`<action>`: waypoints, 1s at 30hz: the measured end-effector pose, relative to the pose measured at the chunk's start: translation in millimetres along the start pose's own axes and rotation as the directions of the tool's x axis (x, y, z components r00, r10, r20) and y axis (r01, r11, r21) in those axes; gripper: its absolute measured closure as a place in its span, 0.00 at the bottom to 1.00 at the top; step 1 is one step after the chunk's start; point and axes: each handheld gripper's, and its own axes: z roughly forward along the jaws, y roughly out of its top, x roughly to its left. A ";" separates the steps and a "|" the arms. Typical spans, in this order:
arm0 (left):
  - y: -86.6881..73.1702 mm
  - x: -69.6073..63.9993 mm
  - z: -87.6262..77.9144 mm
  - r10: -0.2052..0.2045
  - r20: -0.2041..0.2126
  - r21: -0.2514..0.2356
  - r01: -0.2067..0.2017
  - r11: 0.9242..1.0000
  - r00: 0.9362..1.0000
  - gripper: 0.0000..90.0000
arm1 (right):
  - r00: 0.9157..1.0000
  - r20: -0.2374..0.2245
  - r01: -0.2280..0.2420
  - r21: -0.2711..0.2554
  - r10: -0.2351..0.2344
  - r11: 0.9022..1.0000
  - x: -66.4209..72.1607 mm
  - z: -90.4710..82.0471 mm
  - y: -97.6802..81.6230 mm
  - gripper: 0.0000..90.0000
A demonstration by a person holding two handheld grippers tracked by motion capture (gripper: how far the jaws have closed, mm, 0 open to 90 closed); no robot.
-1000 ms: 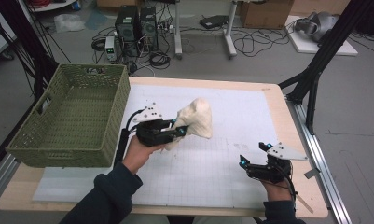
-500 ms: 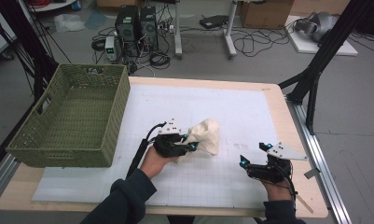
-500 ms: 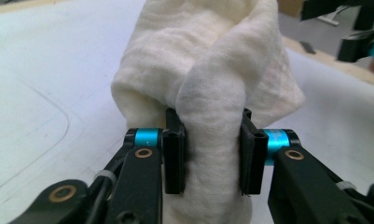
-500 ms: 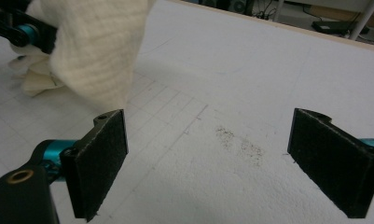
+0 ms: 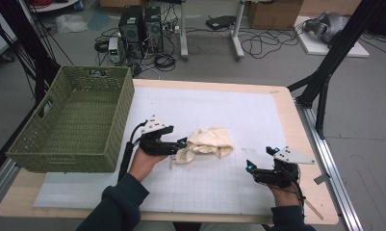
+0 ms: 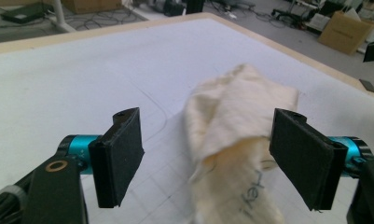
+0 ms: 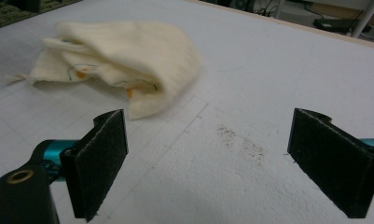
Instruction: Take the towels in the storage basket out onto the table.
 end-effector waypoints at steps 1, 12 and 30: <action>-1.1 1.3 -5.8 0.002 -0.005 -0.011 -0.002 1.000 1.000 0.28 | 1.000 0.002 0.003 -0.001 -0.003 1.000 -0.1 0.9 0.4 0.13; -25.9 5.1 -51.1 0.019 -0.041 -0.058 -0.021 0.998 0.999 0.21 | 0.999 -0.036 0.017 0.018 -0.016 1.000 2.1 11.1 6.6 0.13; -32.5 7.6 -59.7 0.007 -0.050 -0.050 -0.009 0.999 0.999 0.22 | 0.999 -0.045 0.020 0.014 -0.020 1.000 2.8 12.0 4.8 0.13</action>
